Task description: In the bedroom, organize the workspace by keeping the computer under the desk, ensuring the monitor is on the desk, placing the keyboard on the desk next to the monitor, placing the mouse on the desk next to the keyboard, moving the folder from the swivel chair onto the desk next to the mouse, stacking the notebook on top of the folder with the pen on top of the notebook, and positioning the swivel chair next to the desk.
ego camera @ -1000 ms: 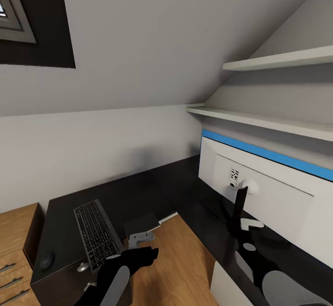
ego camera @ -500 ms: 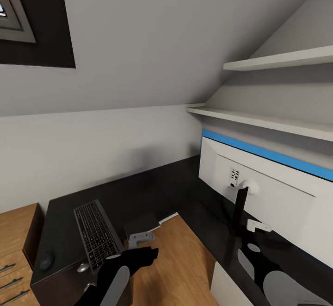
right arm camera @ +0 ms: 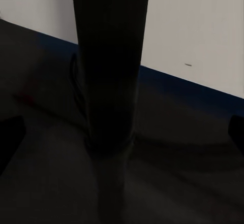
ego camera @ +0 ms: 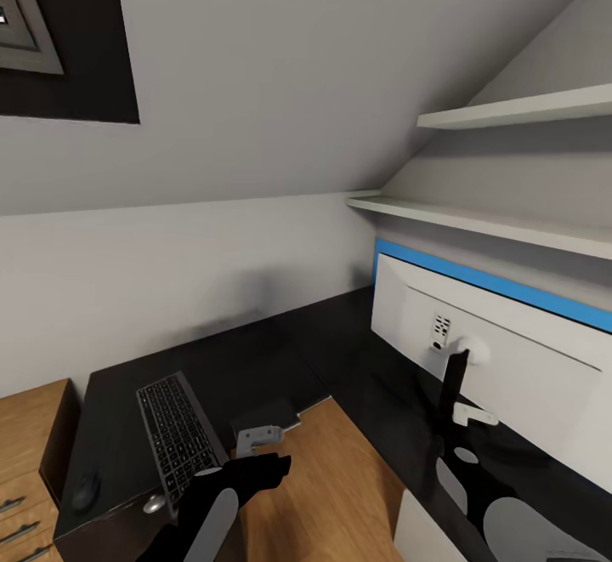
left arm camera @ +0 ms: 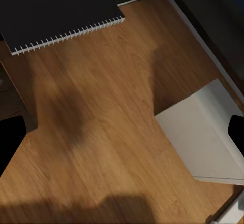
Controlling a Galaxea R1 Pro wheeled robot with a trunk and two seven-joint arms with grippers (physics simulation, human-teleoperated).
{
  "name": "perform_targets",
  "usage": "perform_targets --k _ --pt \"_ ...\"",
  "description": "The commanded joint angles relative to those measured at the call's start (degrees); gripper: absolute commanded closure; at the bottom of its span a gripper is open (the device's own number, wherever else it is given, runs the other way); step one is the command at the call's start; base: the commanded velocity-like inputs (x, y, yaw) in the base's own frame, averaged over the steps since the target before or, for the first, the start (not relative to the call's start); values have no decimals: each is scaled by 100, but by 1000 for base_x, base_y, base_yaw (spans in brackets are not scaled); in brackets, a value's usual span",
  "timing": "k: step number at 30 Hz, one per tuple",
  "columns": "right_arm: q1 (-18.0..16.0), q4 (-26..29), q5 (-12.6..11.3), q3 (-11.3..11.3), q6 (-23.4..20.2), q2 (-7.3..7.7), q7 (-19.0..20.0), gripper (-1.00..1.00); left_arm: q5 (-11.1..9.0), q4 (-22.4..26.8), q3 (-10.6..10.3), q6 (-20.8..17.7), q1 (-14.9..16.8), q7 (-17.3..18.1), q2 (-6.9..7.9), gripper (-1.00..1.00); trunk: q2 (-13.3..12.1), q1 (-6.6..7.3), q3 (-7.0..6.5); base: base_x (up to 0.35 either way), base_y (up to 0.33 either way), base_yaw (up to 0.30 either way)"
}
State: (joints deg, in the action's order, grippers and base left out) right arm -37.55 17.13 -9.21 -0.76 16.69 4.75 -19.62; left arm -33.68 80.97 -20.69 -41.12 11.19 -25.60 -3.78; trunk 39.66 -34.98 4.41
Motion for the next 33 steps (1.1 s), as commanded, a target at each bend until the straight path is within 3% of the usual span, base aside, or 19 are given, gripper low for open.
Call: perform_targets --k 1,15,25,33 --pt "-6 -3 -55 3 38 0 11 -100 -60 6 -5 -10 6 -56 0 -100 9 -2 10 34 11 0" --pt "-1 38 -46 -4 93 35 11 -100 -66 6 -5 -10 6 -58 -8 -100 9 -2 10 68 11 0" --pt "1 -6 -45 -1 811 78 11 -100 -69 6 -5 -10 6 -59 -8 -100 9 -2 10 2 0 0" --pt "-4 -16 -46 -3 876 142 11 -100 -69 6 -5 -10 6 -59 -8 -100 9 -2 10 18 0 0"
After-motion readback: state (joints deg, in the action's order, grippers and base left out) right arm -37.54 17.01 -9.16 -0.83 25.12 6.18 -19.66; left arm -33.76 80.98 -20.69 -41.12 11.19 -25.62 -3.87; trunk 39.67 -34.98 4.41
